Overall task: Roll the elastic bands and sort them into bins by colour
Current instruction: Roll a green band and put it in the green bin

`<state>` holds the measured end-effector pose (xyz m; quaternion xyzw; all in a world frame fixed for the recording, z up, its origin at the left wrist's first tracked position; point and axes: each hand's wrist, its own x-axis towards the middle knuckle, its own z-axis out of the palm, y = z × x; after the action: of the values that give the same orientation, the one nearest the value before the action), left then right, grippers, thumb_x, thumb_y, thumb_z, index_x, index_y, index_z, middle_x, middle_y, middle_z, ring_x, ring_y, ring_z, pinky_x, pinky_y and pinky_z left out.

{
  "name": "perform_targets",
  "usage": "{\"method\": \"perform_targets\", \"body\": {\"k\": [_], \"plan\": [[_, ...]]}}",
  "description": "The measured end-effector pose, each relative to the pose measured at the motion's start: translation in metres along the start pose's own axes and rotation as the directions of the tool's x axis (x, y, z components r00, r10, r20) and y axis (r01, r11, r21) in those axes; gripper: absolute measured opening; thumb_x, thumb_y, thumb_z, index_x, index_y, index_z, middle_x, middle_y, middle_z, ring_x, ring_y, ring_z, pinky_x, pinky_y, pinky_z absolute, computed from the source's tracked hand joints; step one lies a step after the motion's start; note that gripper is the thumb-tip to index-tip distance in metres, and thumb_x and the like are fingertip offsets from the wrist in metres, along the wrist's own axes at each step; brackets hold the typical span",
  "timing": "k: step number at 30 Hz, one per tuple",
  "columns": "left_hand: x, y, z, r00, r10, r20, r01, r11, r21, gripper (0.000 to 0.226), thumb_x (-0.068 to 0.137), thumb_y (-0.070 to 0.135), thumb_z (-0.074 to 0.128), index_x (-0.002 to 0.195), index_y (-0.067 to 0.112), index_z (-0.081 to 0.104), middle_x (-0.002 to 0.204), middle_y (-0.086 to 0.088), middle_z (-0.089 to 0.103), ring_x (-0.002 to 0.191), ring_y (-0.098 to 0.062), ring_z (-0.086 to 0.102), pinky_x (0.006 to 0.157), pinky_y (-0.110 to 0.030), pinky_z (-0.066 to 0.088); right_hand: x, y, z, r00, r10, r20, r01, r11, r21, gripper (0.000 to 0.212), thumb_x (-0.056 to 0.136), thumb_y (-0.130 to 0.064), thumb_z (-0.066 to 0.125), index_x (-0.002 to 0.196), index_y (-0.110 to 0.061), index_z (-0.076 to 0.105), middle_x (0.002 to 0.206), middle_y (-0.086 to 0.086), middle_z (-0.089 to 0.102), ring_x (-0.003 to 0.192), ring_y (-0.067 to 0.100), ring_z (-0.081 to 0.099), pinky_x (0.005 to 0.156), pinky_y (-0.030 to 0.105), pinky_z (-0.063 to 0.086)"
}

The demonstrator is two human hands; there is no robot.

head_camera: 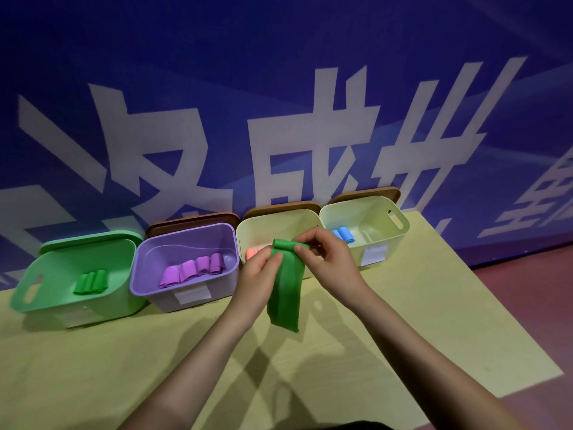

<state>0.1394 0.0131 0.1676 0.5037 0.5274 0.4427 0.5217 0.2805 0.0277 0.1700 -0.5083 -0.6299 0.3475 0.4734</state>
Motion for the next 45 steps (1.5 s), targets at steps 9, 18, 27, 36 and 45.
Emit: {"method": "perform_targets", "body": {"k": [9, 18, 27, 36, 45], "plan": [[0.007, 0.004, -0.002, 0.994, 0.088, -0.07, -0.081, 0.992, 0.097, 0.024, 0.101, 0.022, 0.044, 0.093, 0.005, 0.059, 0.087, -0.018, 0.058, 0.079, -0.022, 0.052, 0.069, -0.028, 0.041, 0.006, -0.001, 0.004, 0.997, -0.02, 0.072, 0.014, 0.996, 0.088, 0.016, 0.088, -0.005, 0.064, 0.09, -0.02, 0.063, 0.087, -0.015, 0.062, 0.086, 0.004, 0.059, 0.076, 0.017, 0.048], [0.007, -0.005, 0.0, 0.996, 0.05, -0.076, -0.045, 0.996, 0.073, 0.02, 0.101, 0.019, 0.043, 0.092, 0.015, 0.061, 0.096, -0.019, 0.06, 0.087, -0.028, 0.057, 0.076, -0.034, 0.044, 0.003, 0.002, 0.007, 0.998, 0.065, 0.027, -0.067, 0.995, 0.078, 0.017, 0.09, -0.007, 0.062, 0.085, -0.023, 0.067, 0.074, -0.012, 0.064, 0.068, -0.003, 0.056, 0.067, 0.011, 0.043], [0.006, -0.003, 0.0, 0.989, -0.139, -0.046, 0.128, 0.973, -0.191, 0.02, 0.097, 0.025, 0.051, 0.091, 0.02, 0.07, 0.092, -0.008, 0.068, 0.09, -0.02, 0.062, 0.08, -0.032, 0.045, -0.002, 0.011, 0.007, 0.983, -0.182, -0.027, 0.175, 0.971, -0.161, 0.011, 0.084, -0.005, 0.066, 0.09, -0.015, 0.067, 0.082, -0.005, 0.057, 0.077, 0.007, 0.053, 0.069, 0.016, 0.044], [0.003, -0.008, 0.0, 0.996, -0.066, -0.067, 0.058, 0.992, -0.116, 0.023, 0.102, 0.02, 0.041, 0.096, 0.022, 0.063, 0.109, -0.018, 0.063, 0.101, -0.024, 0.058, 0.091, -0.038, 0.045, -0.007, 0.007, 0.001, 0.994, -0.097, 0.058, 0.094, 0.995, 0.043, 0.024, 0.093, -0.012, 0.055, 0.109, -0.023, 0.069, 0.099, -0.003, 0.063, 0.092, 0.009, 0.06, 0.08, 0.022, 0.049], [0.001, -0.003, -0.002, 0.998, -0.05, -0.035, 0.046, 0.992, -0.117, 0.023, 0.102, 0.017, 0.039, 0.098, 0.021, 0.061, 0.108, -0.016, 0.062, 0.1, -0.025, 0.06, 0.091, -0.038, 0.047, -0.001, -0.003, 0.007, 0.987, 0.065, 0.146, -0.077, 0.994, 0.079, 0.022, 0.097, -0.016, 0.052, 0.091, -0.028, 0.069, 0.072, -0.022, 0.066, 0.068, -0.003, 0.057, 0.064, 0.015, 0.045]]}}
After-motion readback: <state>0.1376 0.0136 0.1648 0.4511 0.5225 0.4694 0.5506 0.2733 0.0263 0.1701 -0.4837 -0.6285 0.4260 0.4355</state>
